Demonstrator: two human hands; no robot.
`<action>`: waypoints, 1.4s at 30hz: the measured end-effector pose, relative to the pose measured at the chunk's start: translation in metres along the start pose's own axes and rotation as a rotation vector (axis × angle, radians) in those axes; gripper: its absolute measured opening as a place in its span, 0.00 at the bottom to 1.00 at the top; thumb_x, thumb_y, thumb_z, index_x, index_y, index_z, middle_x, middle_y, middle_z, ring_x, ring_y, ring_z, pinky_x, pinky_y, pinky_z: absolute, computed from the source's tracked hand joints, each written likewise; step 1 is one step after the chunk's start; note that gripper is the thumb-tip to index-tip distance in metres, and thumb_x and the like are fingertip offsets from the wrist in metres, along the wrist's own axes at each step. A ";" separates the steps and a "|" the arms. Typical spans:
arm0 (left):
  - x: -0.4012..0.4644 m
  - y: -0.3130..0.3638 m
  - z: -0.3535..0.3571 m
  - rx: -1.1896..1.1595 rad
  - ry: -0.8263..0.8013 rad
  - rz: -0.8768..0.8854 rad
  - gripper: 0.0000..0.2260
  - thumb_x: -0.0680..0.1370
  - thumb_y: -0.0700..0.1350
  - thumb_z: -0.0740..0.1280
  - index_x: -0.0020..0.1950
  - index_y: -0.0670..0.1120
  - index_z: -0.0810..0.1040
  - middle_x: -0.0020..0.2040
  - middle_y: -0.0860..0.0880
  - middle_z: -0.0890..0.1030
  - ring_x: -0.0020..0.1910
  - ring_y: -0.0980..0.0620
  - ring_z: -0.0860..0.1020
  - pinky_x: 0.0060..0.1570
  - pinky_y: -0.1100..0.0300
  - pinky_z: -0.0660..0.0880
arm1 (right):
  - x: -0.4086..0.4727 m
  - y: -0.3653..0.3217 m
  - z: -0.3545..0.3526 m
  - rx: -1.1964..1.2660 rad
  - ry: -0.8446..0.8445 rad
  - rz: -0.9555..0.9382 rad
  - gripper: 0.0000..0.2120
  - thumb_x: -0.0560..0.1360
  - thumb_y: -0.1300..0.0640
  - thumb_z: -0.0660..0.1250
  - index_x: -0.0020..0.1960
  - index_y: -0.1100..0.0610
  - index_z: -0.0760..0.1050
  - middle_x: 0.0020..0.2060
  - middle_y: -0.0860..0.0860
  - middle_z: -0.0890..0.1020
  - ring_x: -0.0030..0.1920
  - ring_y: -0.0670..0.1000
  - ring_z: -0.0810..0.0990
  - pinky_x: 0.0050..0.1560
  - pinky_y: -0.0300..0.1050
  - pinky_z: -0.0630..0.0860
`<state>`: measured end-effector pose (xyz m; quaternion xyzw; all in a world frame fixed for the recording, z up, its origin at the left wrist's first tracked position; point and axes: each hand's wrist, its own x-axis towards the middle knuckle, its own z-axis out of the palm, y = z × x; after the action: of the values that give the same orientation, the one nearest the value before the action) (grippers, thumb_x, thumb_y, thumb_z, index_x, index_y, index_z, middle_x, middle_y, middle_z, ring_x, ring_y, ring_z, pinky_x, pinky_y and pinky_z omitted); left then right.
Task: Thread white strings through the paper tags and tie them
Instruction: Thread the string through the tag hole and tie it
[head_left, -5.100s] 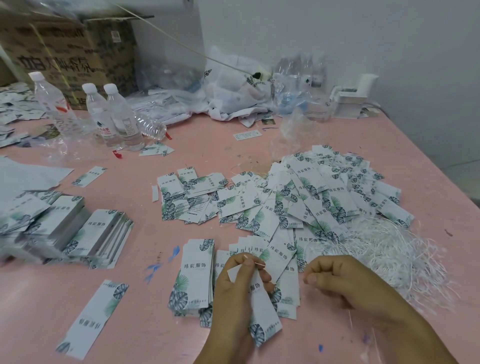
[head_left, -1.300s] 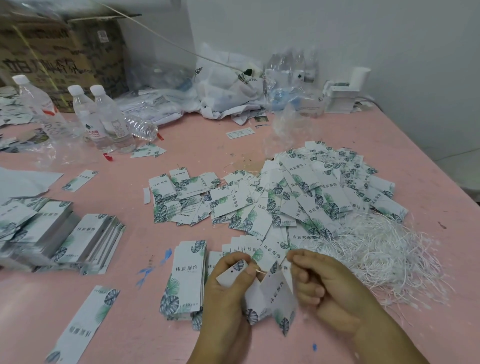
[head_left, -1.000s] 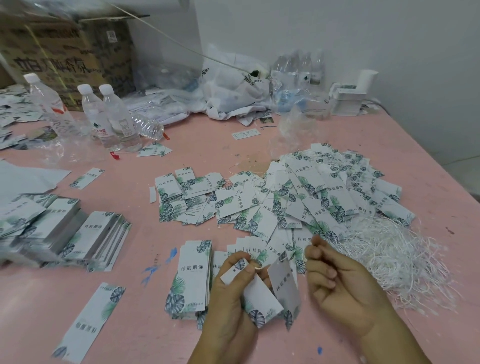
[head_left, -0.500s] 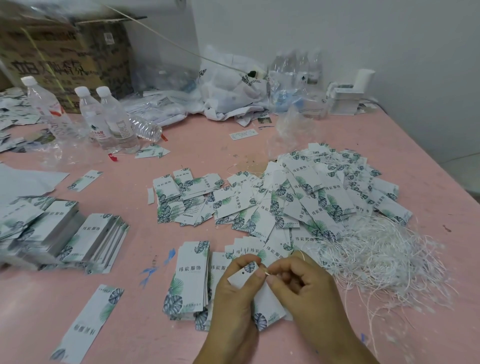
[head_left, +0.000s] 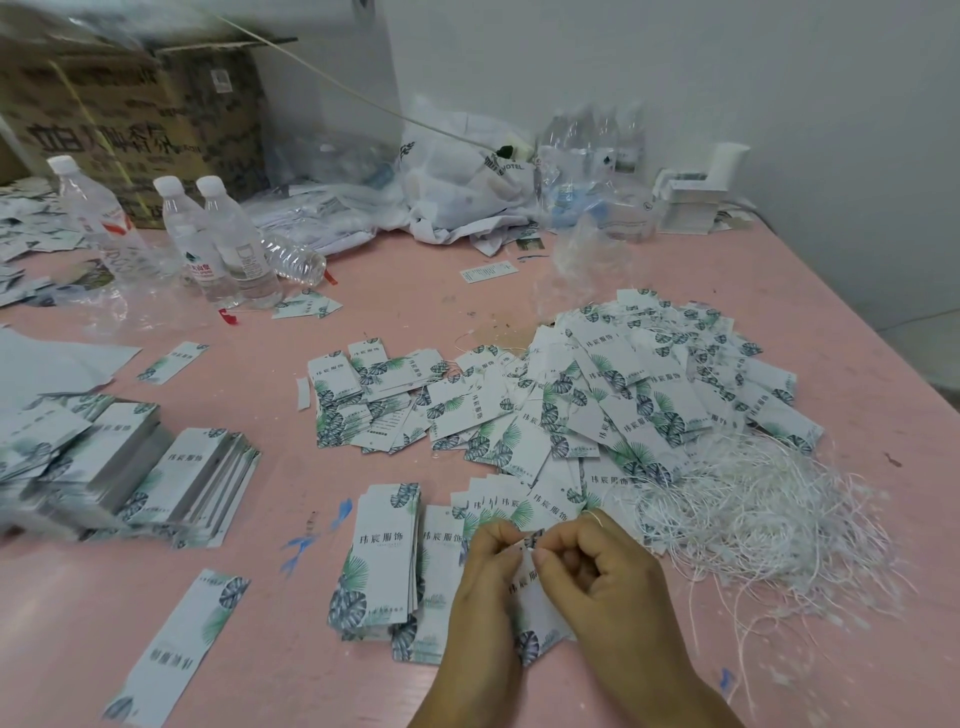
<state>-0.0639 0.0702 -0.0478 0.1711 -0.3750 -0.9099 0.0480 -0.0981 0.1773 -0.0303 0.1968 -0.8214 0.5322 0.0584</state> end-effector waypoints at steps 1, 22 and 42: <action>0.000 0.000 0.000 -0.007 -0.011 -0.005 0.02 0.68 0.43 0.65 0.40 0.47 0.76 0.38 0.38 0.76 0.37 0.45 0.76 0.36 0.55 0.74 | 0.000 0.000 0.000 -0.010 0.000 -0.006 0.11 0.70 0.64 0.74 0.38 0.49 0.79 0.34 0.46 0.74 0.32 0.45 0.73 0.35 0.34 0.70; -0.001 0.012 0.003 -0.020 -0.057 -0.063 0.10 0.66 0.41 0.70 0.45 0.38 0.83 0.48 0.32 0.79 0.49 0.37 0.78 0.49 0.48 0.75 | 0.002 0.003 0.000 0.029 0.049 0.028 0.03 0.69 0.52 0.70 0.40 0.45 0.78 0.34 0.47 0.75 0.32 0.44 0.73 0.35 0.31 0.70; 0.006 0.020 -0.003 -0.201 -0.004 -0.053 0.04 0.71 0.37 0.72 0.40 0.41 0.77 0.39 0.39 0.77 0.38 0.46 0.75 0.41 0.53 0.73 | 0.024 0.000 -0.045 0.520 -0.037 0.364 0.12 0.65 0.48 0.75 0.43 0.55 0.81 0.24 0.49 0.68 0.25 0.46 0.62 0.24 0.36 0.62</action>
<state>-0.0691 0.0524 -0.0377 0.1737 -0.2771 -0.9442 0.0400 -0.1252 0.2115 -0.0039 0.0647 -0.6804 0.7223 -0.1052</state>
